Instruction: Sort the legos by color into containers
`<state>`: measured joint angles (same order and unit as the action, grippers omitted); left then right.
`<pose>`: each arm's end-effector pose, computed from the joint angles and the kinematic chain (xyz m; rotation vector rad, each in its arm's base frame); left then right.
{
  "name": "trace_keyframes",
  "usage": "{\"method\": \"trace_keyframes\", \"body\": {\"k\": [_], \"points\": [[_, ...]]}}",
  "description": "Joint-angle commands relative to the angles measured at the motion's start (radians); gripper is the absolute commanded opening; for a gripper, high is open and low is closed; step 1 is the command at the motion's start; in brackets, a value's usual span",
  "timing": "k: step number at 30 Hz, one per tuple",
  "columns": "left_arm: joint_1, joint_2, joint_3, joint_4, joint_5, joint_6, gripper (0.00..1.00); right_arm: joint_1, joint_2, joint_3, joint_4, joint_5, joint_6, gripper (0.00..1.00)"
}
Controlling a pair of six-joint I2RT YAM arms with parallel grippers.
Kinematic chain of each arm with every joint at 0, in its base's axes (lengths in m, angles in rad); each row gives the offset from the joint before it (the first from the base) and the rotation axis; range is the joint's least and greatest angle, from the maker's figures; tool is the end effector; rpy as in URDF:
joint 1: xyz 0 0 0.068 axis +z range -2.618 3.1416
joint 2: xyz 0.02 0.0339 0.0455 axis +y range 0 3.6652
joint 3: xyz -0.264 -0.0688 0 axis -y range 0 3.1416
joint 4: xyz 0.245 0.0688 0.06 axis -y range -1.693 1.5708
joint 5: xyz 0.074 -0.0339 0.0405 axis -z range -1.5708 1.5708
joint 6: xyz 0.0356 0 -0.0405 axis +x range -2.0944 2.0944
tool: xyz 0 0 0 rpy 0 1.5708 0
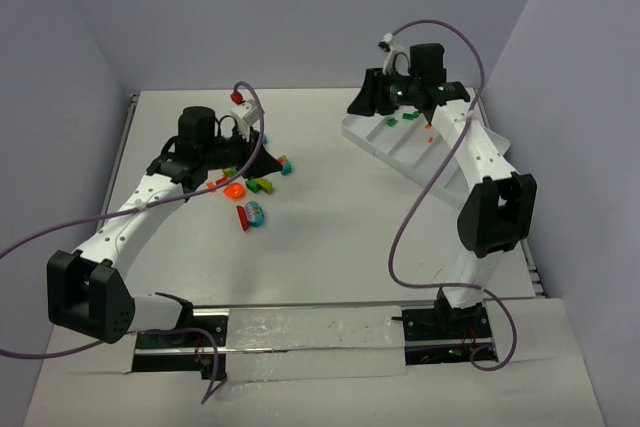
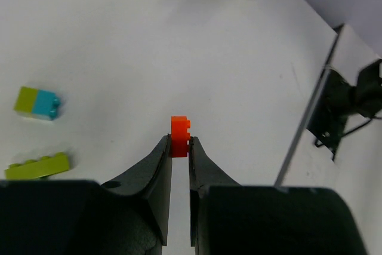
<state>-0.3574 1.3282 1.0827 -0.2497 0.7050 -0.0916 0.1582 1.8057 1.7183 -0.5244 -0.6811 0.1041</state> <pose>0.2709 -0.1258 0.3204 0.7128 1.9594 -1.0008 0.4053 0.0874 0.3502 -0.4485 2.1118 0.8903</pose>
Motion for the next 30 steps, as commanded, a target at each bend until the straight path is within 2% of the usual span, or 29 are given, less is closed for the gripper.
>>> {"method": "trace_keyframes", "body": {"k": [1, 3, 6, 11, 19, 30], "points": [[0.01, -0.053, -0.028, 0.055, 0.316, 0.052, 0.0, 0.093, -0.136, -0.135, 0.096, -0.264, 0.01, 0.52], [0.015, -0.052, -0.036, 0.056, 0.399, 0.07, 0.01, 0.139, -0.168, -0.183, 0.152, -0.299, 0.02, 0.48], [0.015, -0.052, -0.052, 0.094, 0.498, 0.031, 0.0, 0.219, -0.194, -0.193, 0.144, -0.353, -0.004, 0.44], [0.017, -0.056, -0.043, 0.086, 0.542, 0.018, 0.0, 0.285, -0.209, -0.206, 0.091, -0.413, -0.052, 0.43], [0.011, -0.066, -0.047, 0.036, 0.465, 0.063, 0.0, 0.355, -0.231, -0.252, 0.095, -0.41, 0.017, 0.45], [0.001, -0.061, -0.04, 0.011, 0.469, 0.081, 0.01, 0.419, -0.229, -0.237, 0.06, -0.422, -0.042, 0.52]]}}
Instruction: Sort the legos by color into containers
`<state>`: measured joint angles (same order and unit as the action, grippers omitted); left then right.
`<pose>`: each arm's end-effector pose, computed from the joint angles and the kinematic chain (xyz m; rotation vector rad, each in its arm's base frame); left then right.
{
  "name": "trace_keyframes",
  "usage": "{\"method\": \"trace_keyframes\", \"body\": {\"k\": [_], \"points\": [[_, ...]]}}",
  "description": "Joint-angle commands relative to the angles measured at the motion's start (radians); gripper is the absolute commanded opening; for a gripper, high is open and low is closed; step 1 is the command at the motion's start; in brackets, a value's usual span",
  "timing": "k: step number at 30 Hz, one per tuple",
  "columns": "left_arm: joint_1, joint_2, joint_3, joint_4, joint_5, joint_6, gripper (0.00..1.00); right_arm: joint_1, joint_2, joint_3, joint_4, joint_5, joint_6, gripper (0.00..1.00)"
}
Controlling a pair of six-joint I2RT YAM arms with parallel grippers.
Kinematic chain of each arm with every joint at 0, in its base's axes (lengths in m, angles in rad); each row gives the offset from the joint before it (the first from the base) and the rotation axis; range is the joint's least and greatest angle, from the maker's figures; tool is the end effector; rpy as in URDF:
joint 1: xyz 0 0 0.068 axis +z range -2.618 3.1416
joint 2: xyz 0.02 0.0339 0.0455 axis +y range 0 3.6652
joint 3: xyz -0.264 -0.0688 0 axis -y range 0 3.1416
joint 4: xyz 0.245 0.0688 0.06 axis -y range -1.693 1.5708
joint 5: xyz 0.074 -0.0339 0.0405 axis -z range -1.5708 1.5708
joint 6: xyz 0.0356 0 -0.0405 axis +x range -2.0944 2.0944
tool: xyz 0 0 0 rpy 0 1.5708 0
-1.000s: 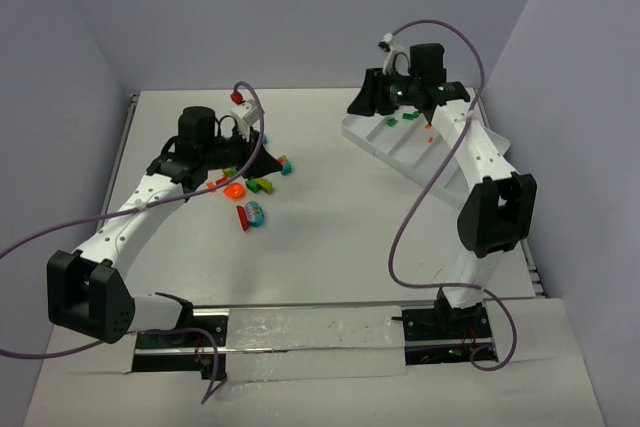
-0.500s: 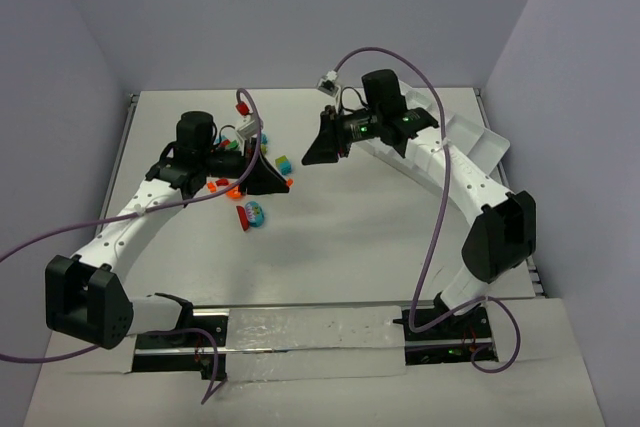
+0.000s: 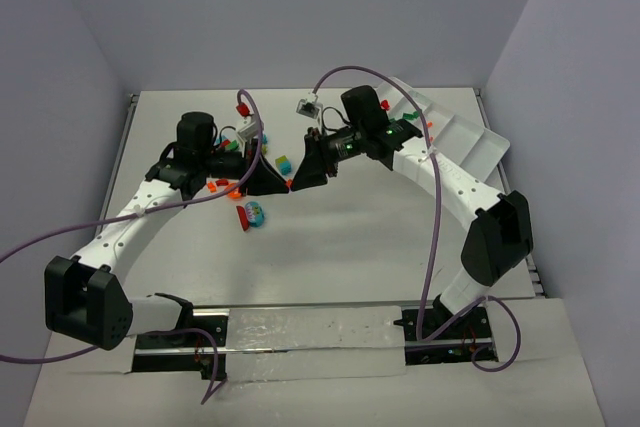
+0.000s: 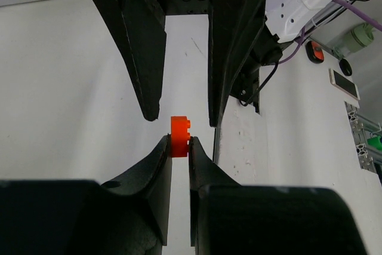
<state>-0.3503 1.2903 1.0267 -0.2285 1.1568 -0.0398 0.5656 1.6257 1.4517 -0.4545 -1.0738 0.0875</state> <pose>0.2489 -0.1256 0.3195 1.0156 1.7422 -1.4209 0.2870 0.2192 0.3403 -1.1233 1.9021 1.5373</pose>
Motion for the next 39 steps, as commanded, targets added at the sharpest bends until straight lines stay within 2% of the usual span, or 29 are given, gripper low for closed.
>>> {"method": "trace_keyframes", "body": {"k": [1, 18, 23, 25, 32, 33, 34, 35, 37, 39], "points": [[-0.007, -0.023, 0.016, -0.013, 0.018, 0.029, 0.01, 0.013, -0.048, 0.033, -0.011, -0.032, -0.026, 0.52], [-0.022, -0.014, 0.016, -0.022, 0.021, 0.029, 0.02, 0.038, -0.022, 0.072, -0.029, -0.001, -0.052, 0.5], [-0.024, -0.014, 0.016, -0.021, 0.02, 0.029, 0.02, 0.048, -0.026, 0.068, -0.046, 0.013, -0.071, 0.46], [-0.024, -0.011, 0.016, -0.018, 0.018, 0.029, 0.02, 0.054, -0.027, 0.067, -0.057, 0.02, -0.077, 0.43], [-0.024, -0.009, 0.013, -0.017, 0.016, 0.029, 0.05, 0.06, -0.039, 0.047, -0.042, 0.035, -0.108, 0.17], [-0.024, -0.009, 0.014, -0.021, 0.013, 0.029, 0.08, 0.06, -0.042, 0.045, -0.038, 0.038, -0.107, 0.14], [-0.024, -0.01, 0.015, -0.027, 0.004, 0.029, 0.17, 0.06, -0.043, 0.043, -0.036, 0.041, -0.106, 0.1], [-0.024, -0.012, 0.014, -0.035, -0.01, 0.029, 0.29, 0.059, -0.045, 0.046, -0.038, 0.043, -0.106, 0.06], [-0.024, -0.013, 0.018, -0.068, -0.031, 0.068, 0.41, 0.056, -0.05, 0.046, -0.05, 0.057, -0.109, 0.0], [-0.022, -0.017, 0.029, -0.11, -0.093, 0.108, 0.69, 0.032, -0.059, 0.04, -0.068, 0.073, -0.124, 0.0]]}}
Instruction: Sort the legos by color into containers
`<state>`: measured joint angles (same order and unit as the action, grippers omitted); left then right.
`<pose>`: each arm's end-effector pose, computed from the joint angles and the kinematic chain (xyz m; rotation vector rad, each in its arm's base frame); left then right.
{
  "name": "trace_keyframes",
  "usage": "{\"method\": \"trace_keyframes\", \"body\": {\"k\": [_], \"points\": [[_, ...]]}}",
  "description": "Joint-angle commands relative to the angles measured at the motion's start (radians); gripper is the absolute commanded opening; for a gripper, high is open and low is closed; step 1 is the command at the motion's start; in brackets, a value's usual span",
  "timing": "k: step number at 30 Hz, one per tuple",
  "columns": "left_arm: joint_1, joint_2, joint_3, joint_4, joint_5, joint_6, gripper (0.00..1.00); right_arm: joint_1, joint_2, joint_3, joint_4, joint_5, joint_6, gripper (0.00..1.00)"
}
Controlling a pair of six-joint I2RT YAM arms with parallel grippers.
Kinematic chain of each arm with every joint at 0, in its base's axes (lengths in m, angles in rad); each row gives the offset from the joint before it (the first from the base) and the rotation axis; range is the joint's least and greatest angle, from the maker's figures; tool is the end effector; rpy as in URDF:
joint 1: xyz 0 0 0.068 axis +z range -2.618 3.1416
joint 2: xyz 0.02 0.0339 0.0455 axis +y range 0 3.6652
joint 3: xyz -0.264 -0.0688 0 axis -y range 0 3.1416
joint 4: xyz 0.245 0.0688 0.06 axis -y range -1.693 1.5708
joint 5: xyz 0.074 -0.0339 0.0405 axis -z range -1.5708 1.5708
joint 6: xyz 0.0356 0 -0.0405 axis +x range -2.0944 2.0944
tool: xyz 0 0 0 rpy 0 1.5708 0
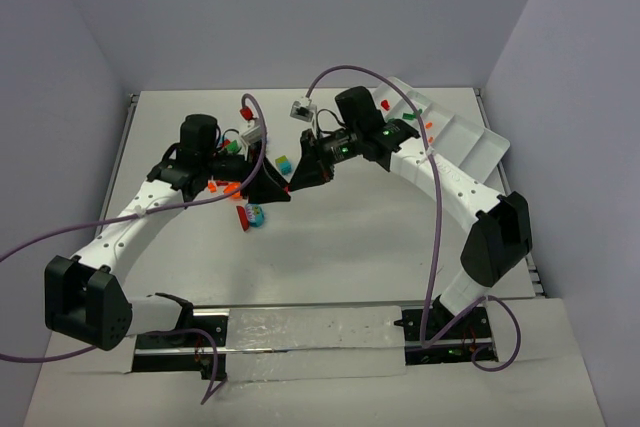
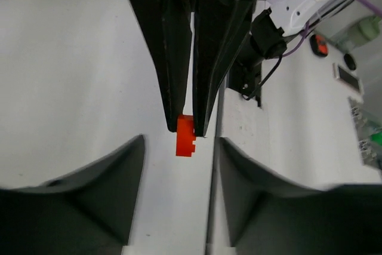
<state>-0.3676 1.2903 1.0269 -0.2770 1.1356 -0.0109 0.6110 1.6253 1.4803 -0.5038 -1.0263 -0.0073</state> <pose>0.2454 -0.1291 0.3155 1.0275 1.7742 -1.4135 0.2767 0.2310 0.3452 -1.2195 1.8530 1.4648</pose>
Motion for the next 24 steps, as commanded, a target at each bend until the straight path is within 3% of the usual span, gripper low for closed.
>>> {"method": "trace_keyframes", "body": {"k": [1, 2, 4, 6, 11, 16, 24], "points": [[-0.001, -0.021, 0.038, -0.09, -0.095, 0.103, 0.8, -0.028, -0.064, 0.008, -0.034, 0.036, -0.041, 0.0], [0.003, -0.027, 0.044, -0.115, -0.122, 0.113, 0.94, -0.048, -0.071, 0.003, -0.044, 0.049, -0.052, 0.0], [0.027, -0.042, 0.063, -0.138, -0.213, 0.128, 0.99, -0.123, -0.078, -0.006, -0.082, 0.068, -0.091, 0.0], [0.072, -0.049, 0.082, -0.166, -0.279, 0.134, 0.99, -0.218, -0.081, -0.011, -0.126, 0.105, -0.131, 0.0], [0.166, -0.043, 0.11, -0.166, -0.411, 0.089, 0.99, -0.398, -0.016, 0.038, -0.213, 0.39, -0.233, 0.0], [0.19, -0.02, 0.092, -0.122, -0.518, 0.022, 0.99, -0.573, 0.139, 0.133, -0.186, 0.644, -0.247, 0.0], [0.19, -0.001, 0.082, -0.062, -0.681, -0.051, 0.99, -0.69, 0.395, 0.401, -0.179, 0.862, -0.213, 0.0]]}}
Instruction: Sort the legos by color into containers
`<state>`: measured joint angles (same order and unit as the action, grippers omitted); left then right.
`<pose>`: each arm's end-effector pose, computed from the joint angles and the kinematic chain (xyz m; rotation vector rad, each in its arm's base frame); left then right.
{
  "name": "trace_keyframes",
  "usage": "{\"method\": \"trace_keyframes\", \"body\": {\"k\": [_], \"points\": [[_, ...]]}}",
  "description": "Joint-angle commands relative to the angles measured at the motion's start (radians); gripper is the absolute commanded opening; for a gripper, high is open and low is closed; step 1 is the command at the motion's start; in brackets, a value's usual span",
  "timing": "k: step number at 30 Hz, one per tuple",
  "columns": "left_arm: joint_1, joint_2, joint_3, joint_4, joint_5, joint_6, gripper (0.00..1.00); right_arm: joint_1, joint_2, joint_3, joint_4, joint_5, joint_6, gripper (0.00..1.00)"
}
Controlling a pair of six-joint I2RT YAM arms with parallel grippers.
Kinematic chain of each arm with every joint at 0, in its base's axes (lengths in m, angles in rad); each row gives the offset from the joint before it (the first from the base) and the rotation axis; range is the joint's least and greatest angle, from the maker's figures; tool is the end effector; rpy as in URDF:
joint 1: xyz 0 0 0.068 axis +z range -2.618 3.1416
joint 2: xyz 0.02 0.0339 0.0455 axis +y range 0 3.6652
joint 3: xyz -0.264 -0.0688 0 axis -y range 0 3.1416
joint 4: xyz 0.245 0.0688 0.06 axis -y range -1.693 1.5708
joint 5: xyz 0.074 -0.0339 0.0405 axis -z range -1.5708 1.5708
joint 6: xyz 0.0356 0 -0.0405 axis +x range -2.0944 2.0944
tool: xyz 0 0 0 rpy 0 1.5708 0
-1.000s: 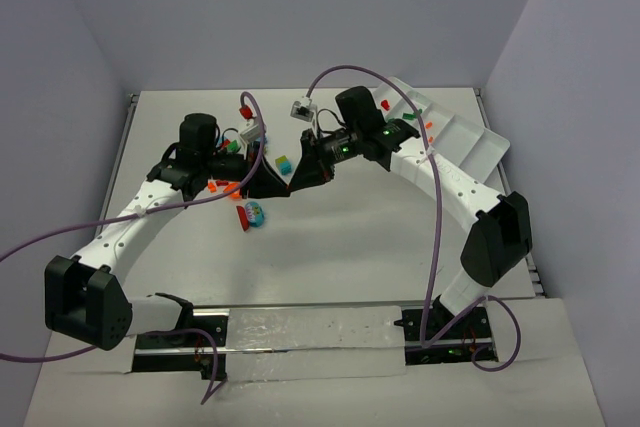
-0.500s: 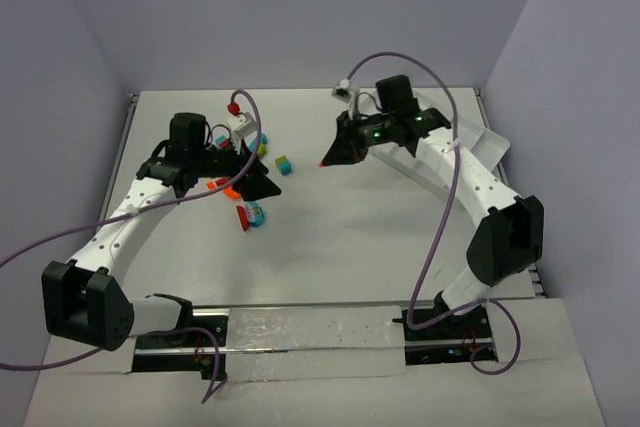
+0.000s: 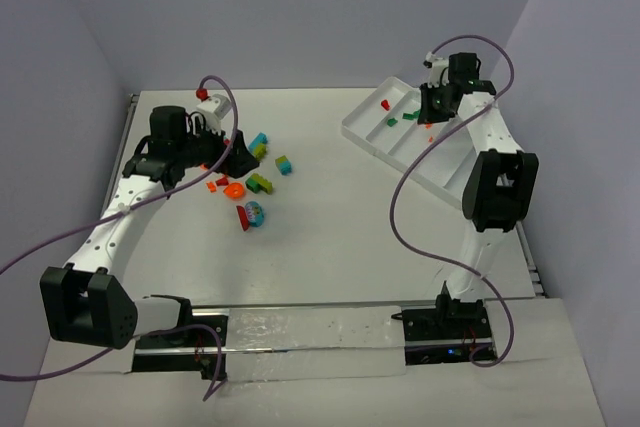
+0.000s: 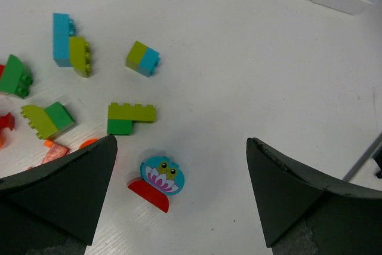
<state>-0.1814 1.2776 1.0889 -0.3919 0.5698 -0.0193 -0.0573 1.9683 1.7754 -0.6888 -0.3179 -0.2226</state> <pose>0.2744 -0.0699 0.3222 0.5029 2.0741 -0.7283 0.4426 -0.0142 0.2856 -0.3366 2.3865 0.2615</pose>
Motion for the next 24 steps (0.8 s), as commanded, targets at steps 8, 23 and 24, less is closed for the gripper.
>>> {"method": "trace_keyframes", "body": {"k": [8, 23, 24], "points": [[0.005, 0.043, 0.038, 0.036, -0.15, -0.033, 0.99, -0.06, 0.239, 0.266, 0.05, 0.206, 0.024, 0.0], [0.011, 0.037, 0.008, 0.057, -0.238, -0.007, 0.99, -0.064, 0.421, 0.471, 0.089, 0.265, 0.086, 0.19], [0.011, 0.037, 0.01, 0.052, -0.244, -0.007, 0.99, -0.064, 0.425, 0.479, 0.089, 0.269, 0.087, 0.2]]}}
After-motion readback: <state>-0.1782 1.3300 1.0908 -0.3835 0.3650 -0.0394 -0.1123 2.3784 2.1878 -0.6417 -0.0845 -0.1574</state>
